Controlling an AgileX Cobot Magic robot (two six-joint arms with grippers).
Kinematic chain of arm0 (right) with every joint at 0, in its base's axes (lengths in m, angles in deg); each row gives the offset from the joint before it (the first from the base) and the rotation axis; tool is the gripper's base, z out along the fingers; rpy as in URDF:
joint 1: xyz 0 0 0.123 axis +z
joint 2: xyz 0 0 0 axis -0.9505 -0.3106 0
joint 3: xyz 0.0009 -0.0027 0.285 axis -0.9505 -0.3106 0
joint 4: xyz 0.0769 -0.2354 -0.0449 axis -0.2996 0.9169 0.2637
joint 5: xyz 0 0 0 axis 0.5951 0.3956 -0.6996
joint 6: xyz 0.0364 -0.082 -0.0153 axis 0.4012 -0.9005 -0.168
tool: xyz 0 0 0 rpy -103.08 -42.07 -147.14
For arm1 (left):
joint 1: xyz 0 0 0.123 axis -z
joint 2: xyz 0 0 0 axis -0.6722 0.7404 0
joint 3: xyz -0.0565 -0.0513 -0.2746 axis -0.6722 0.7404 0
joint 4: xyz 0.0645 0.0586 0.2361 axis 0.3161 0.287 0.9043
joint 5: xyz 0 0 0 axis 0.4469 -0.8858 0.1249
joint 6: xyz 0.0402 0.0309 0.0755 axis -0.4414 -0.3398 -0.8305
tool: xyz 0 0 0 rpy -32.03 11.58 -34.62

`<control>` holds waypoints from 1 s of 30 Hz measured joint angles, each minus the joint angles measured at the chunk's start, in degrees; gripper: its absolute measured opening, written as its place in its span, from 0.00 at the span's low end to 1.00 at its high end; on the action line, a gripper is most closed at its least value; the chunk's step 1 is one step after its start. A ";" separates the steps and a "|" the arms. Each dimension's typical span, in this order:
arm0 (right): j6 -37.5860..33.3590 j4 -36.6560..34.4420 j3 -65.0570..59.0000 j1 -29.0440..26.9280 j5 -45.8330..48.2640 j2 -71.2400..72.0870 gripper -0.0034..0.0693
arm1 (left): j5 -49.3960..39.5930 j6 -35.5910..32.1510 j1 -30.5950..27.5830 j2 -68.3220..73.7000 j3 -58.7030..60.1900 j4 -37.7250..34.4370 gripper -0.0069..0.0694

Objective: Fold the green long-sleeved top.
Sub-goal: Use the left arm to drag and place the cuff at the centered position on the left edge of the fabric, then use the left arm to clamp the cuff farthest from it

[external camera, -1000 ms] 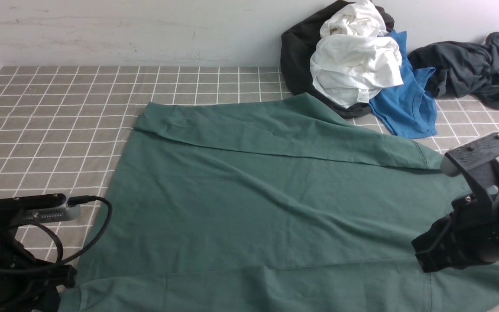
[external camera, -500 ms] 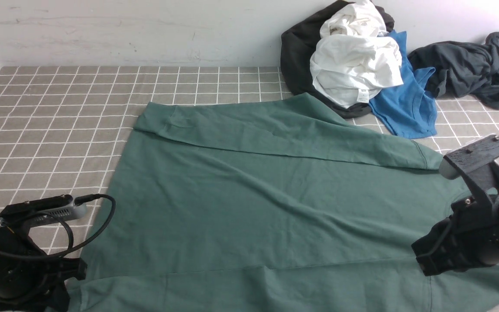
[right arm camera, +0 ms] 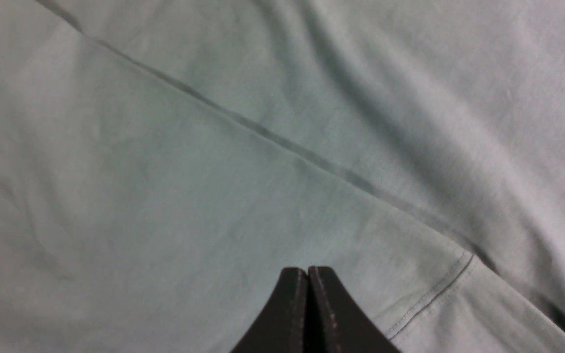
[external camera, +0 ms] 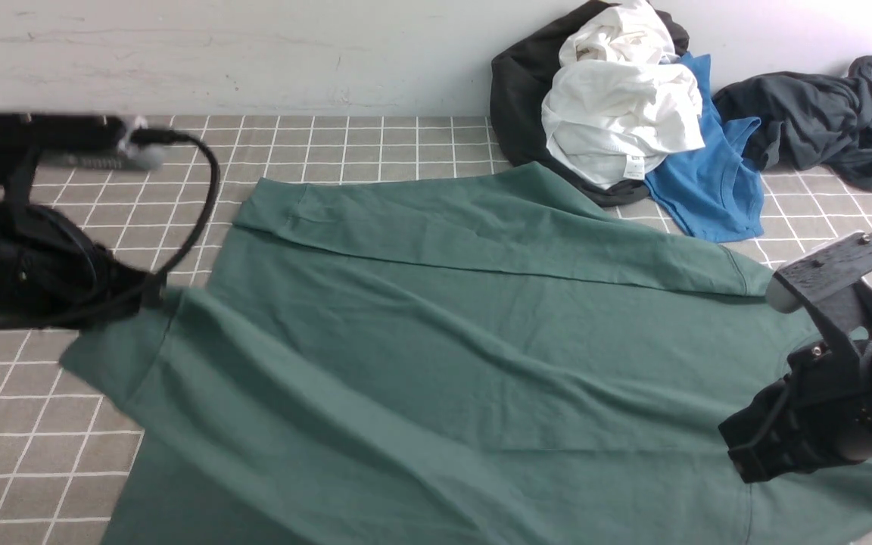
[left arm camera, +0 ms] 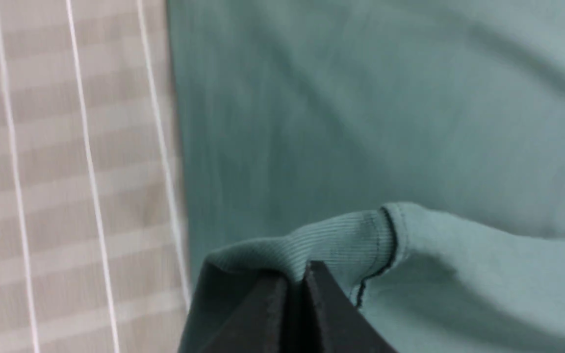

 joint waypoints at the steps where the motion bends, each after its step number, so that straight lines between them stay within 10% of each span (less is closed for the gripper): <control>1: 0.00 0.00 0.00 0.00 0.00 0.00 0.03 | 0.63 -0.08 0.27 -0.05 -1.75 0.00 0.09; 15: -0.18 -0.05 0.00 0.00 0.00 0.00 0.03 | 5.64 -0.16 -0.06 33.14 -19.26 7.82 0.13; 24: 0.27 -0.05 0.00 0.00 -0.04 0.00 0.03 | -4.66 2.88 -0.60 51.56 -44.55 8.66 0.57; 30: 0.27 -0.62 0.00 0.00 -1.09 0.00 0.03 | -3.64 10.79 -0.60 61.40 -56.58 8.56 0.65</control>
